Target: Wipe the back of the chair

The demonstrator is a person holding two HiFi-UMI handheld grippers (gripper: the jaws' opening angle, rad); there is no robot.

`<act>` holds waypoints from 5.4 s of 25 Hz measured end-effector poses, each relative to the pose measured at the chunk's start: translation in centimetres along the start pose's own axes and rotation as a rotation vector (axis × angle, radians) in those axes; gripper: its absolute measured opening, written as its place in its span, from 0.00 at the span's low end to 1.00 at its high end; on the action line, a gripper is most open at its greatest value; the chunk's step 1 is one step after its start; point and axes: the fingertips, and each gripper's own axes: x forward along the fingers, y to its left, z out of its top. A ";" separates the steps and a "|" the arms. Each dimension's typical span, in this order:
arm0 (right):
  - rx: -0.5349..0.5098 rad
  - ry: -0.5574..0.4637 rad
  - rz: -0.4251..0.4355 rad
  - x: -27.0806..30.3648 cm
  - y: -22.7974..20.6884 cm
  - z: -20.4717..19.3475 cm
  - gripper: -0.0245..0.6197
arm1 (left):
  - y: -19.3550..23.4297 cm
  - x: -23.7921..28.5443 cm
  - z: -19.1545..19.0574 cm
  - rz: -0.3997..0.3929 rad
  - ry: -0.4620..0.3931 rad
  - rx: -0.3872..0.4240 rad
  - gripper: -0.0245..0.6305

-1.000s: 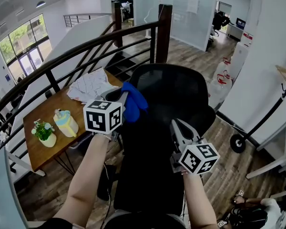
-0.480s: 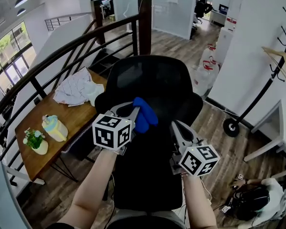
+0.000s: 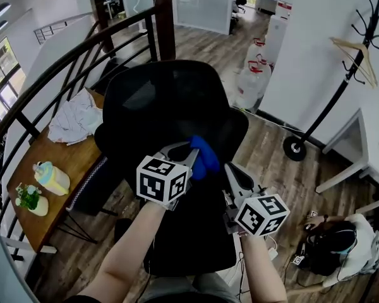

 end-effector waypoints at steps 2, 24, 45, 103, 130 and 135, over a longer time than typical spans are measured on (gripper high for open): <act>0.011 0.005 -0.011 -0.1 -1.1 -0.2 0.09 | -0.8 1.8 -0.5 -0.020 0.014 0.002 0.10; 0.081 0.002 -0.093 0.9 -8.7 -0.3 0.09 | -5.5 15.1 -0.6 -0.116 0.084 0.052 0.10; 0.092 0.084 0.001 5.8 -5.2 -2.7 0.09 | 4.7 8.9 -0.5 0.077 0.029 -0.065 0.10; 0.041 0.241 0.189 11.1 6.7 -8.8 0.09 | 17.4 -13.2 -4.7 0.350 -0.030 -0.119 0.10; 0.127 0.132 -0.158 -1.6 -10.1 -6.7 0.09 | -6.7 13.1 -8.8 -0.168 0.225 -0.022 0.10; 0.140 0.149 -0.156 -1.4 -10.9 -7.6 0.09 | -6.0 14.9 -9.9 -0.135 0.259 -0.022 0.10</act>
